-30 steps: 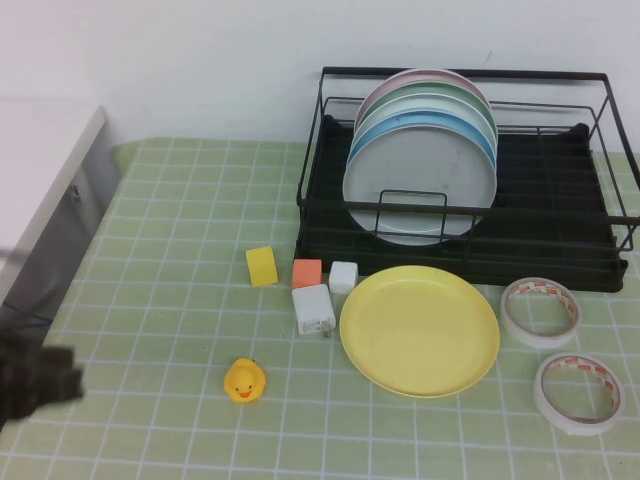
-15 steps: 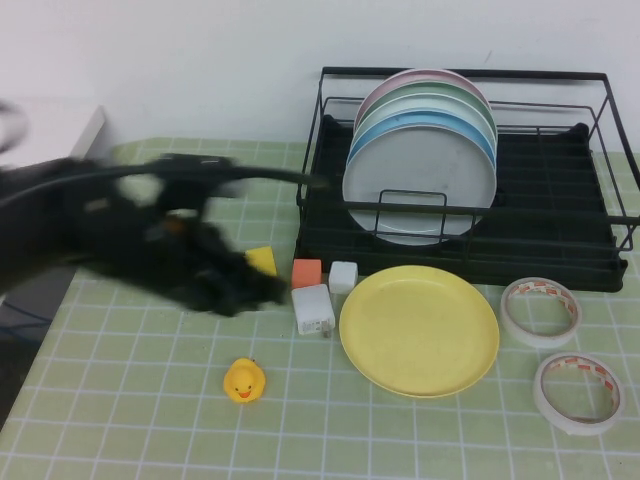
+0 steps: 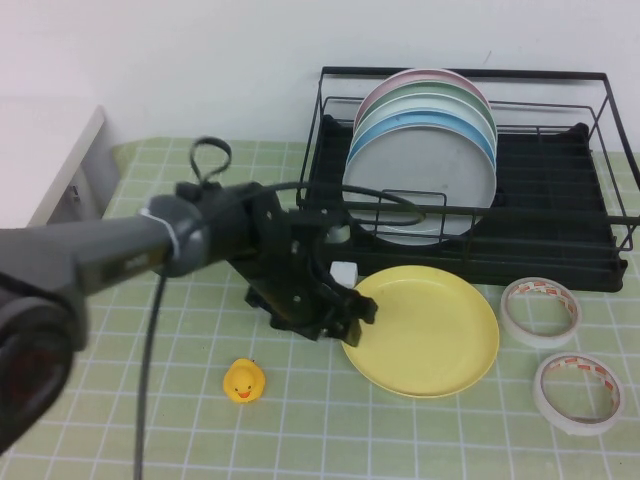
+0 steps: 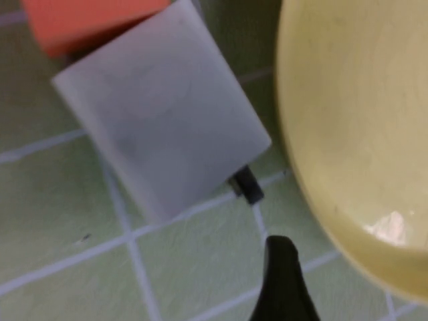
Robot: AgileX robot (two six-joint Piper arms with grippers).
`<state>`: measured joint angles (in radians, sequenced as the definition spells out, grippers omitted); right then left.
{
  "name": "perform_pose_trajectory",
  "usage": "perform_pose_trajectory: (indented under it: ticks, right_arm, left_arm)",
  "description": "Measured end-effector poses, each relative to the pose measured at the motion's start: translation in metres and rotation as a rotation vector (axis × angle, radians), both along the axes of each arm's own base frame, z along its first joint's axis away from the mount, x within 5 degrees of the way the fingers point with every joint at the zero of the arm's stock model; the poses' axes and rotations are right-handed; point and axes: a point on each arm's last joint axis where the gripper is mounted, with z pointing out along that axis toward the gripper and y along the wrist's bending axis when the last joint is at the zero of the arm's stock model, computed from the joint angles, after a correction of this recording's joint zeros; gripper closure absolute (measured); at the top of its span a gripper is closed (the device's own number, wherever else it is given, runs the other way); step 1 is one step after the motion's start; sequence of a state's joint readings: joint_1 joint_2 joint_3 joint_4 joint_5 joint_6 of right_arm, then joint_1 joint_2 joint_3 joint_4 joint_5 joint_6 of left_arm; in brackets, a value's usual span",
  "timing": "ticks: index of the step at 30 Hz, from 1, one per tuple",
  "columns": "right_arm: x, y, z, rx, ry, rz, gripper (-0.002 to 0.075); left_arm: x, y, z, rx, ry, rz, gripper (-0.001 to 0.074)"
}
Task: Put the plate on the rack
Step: Pick up the plate from the table
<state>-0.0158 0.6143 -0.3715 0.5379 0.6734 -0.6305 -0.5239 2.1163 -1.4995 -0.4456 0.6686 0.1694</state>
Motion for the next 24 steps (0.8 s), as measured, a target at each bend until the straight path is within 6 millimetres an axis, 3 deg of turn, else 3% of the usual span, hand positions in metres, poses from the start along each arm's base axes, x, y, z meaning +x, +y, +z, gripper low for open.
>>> perform_pose_trajectory:
  ticks: [6,11,14,19,24]
  right_arm:
    - [0.000,0.000,0.000,0.000,0.000,0.000,0.0715]
    - [0.000,0.000,0.000,0.000,0.000,0.000,0.0715]
    - [0.000,0.000,0.000,0.000,0.000,0.000,0.0715]
    - [0.000,0.000,0.000,0.000,0.000,0.000,0.0715]
    - [0.000,0.000,0.000,0.002,0.001,-0.002,0.0715]
  left_arm:
    - [0.007,-0.014,-0.030,-0.083,0.066,0.094,0.0323]
    - [0.011,-0.016,-0.040,-0.100,0.072,0.131,0.0342]
    - [0.011,-0.016,-0.043,-0.102,0.083,0.150,0.0414]
    - [0.013,-0.015,-0.047,-0.103,0.099,0.181,0.0654]
    - [0.013,-0.014,-0.048,-0.123,0.147,0.216,0.0722]
